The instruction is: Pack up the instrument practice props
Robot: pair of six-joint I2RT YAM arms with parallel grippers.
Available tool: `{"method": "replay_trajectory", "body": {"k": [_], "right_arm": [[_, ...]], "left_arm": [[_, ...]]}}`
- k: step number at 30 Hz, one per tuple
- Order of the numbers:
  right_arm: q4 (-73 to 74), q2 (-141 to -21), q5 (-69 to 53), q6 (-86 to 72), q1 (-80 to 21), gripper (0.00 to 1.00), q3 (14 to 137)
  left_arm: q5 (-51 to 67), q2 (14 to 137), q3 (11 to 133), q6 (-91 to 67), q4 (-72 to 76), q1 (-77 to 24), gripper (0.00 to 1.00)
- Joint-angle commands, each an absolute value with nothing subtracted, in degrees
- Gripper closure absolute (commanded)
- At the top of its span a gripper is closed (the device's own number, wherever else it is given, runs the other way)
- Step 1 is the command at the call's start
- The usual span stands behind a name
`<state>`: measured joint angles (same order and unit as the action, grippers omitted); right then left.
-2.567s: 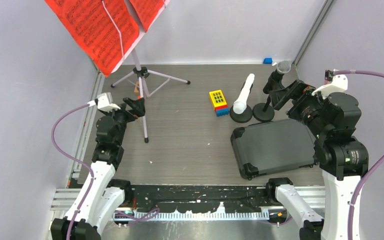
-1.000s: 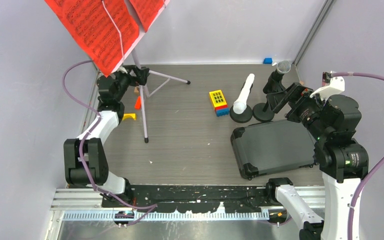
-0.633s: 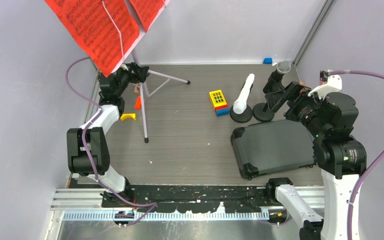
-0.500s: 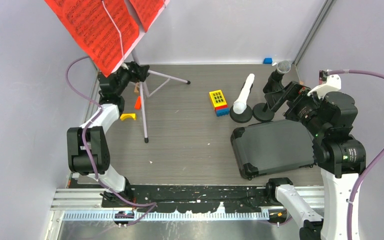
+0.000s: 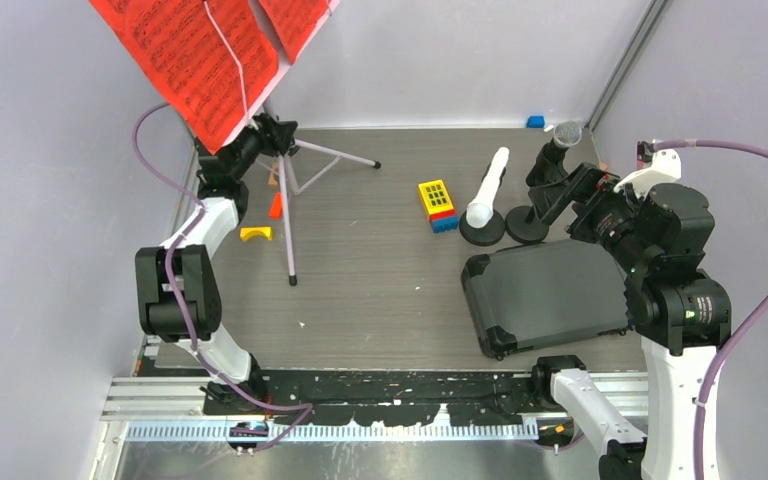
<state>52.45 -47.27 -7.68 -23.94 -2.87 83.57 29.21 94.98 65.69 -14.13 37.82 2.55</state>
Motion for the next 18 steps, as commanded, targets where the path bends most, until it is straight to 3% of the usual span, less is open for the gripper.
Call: {"method": "replay_trajectory", "body": {"k": [1,7,14,18], "right_arm": [[52.0,-47.3,-8.9,-24.0,-2.9,0.00,83.3],[52.0,-47.3,-8.9,-24.0,-2.9,0.00,82.9],[52.0,-47.3,-8.8,-24.2,-2.9,0.00,82.7],[52.0,-47.2,-8.8,-24.2,-2.9,0.00,82.6]], "left_arm": [[29.6,95.6,67.6,-10.6,35.8,3.0,0.48],[28.3,96.1,67.8,-7.4,32.3,2.9,0.50],[32.0,97.6,70.6,-6.0,28.1,2.9,0.78],[34.3,98.1,71.1,-7.3,28.8,3.0,0.89]]}}
